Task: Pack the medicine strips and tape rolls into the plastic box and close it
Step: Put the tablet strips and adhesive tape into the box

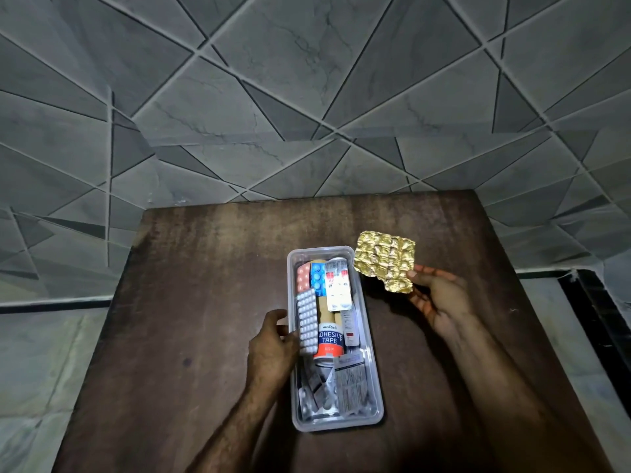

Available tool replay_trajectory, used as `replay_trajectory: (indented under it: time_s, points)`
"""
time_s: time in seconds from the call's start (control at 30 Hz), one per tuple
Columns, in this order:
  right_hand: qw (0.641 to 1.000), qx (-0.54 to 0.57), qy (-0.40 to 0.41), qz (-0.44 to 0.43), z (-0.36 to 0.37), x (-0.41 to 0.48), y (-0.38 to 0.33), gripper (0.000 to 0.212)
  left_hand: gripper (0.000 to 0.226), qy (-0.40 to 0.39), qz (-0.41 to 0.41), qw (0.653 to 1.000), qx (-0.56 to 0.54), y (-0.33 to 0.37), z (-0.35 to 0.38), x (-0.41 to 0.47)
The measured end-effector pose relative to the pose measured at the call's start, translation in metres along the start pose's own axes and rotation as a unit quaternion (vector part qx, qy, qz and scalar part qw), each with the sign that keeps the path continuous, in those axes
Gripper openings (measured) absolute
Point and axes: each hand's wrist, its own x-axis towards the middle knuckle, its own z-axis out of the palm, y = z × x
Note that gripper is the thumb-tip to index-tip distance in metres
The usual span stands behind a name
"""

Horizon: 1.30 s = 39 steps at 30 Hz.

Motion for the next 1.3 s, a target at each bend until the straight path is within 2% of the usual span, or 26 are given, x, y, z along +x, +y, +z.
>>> replay_trajectory:
  time_s: [0.3,0.47,0.6,0.73,0.87,1.07,1.3]
  points:
    - [0.995,-0.06,-0.077,0.014,0.035,-0.031,0.046,0.018,0.028,-0.011,-0.022,1.0,-0.018,-0.007,-0.006,-0.001]
    - [0.988,-0.141,-0.067,0.006,0.038,-0.038,0.07,0.013,0.024,-0.015,-0.026,0.999,-0.024,-0.012,-0.005,-0.005]
    - [0.966,-0.251,-0.044,-0.048,0.035,-0.041,0.074,0.016,0.027,-0.025,-0.024,0.999,-0.015,-0.012,-0.006,-0.006]
    - [0.922,-0.368,-0.02,-0.114,0.033,-0.04,0.076,0.017,0.029,-0.045,-0.026,0.999,-0.01,-0.012,-0.007,-0.006]
    - [0.906,-0.398,0.007,-0.147,0.028,-0.035,0.074,0.011,0.034,-0.081,-0.03,0.996,-0.008,-0.01,-0.006,-0.01]
    - [0.914,-0.39,0.051,-0.096,0.0,-0.016,0.081,0.008,0.032,-0.073,-0.005,0.997,0.013,-0.006,-0.005,-0.016]
    - [0.934,-0.356,0.034,0.007,-0.021,-0.015,0.101,0.007,0.033,-0.052,0.022,0.998,0.006,-0.006,-0.011,-0.017]
